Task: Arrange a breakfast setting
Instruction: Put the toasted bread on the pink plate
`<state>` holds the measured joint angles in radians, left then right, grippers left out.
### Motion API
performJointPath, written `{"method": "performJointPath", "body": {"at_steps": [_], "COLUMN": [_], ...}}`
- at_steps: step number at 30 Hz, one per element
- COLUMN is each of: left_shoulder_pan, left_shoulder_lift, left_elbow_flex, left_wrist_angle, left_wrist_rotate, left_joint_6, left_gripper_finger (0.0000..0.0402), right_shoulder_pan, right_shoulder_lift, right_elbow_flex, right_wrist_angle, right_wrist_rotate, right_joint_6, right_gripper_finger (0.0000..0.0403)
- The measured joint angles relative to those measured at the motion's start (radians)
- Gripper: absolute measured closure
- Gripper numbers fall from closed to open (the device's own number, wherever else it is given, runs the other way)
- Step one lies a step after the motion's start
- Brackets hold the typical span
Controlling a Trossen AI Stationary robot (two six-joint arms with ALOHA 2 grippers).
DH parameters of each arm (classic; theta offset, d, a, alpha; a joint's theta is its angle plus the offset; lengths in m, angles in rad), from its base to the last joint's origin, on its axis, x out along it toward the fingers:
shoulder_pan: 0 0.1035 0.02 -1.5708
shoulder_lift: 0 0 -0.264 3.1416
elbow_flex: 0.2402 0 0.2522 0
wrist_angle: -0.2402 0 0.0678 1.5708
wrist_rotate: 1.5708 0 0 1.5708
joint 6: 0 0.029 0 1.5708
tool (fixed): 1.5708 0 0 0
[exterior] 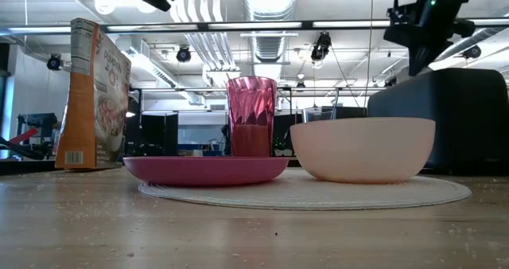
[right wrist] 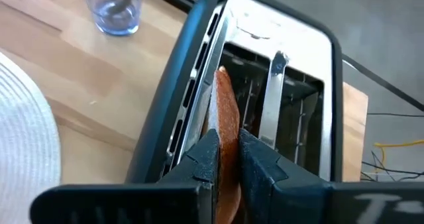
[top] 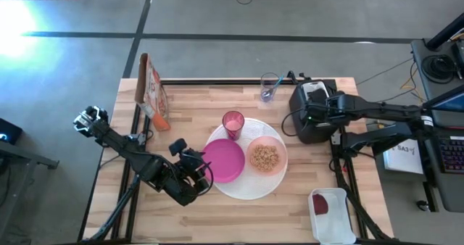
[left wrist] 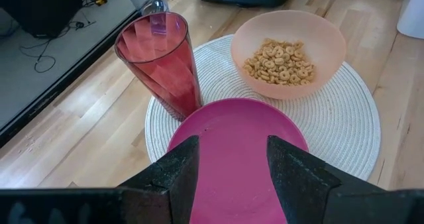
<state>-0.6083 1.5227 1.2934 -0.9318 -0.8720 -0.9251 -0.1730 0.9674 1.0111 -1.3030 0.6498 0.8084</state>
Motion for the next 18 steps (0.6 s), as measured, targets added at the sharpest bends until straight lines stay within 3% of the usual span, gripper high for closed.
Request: {"method": "performJointPath", "body": {"at_steps": [18], "left_shoulder_pan": [0.0], "left_shoulder_lift": [0.0], "left_elbow_flex": [0.0], "left_wrist_angle": [0.0], "left_wrist_rotate": [0.0], "left_joint_6": [-0.001], "left_gripper_finger": [0.0241], "right_shoulder_pan": [0.0], "right_shoulder_lift": [-0.003], "right_elbow_flex": [0.281], "right_wrist_angle": [0.002], "right_wrist_rotate": [0.003], "right_joint_6": [-0.128], "right_gripper_finger": [0.037]}}
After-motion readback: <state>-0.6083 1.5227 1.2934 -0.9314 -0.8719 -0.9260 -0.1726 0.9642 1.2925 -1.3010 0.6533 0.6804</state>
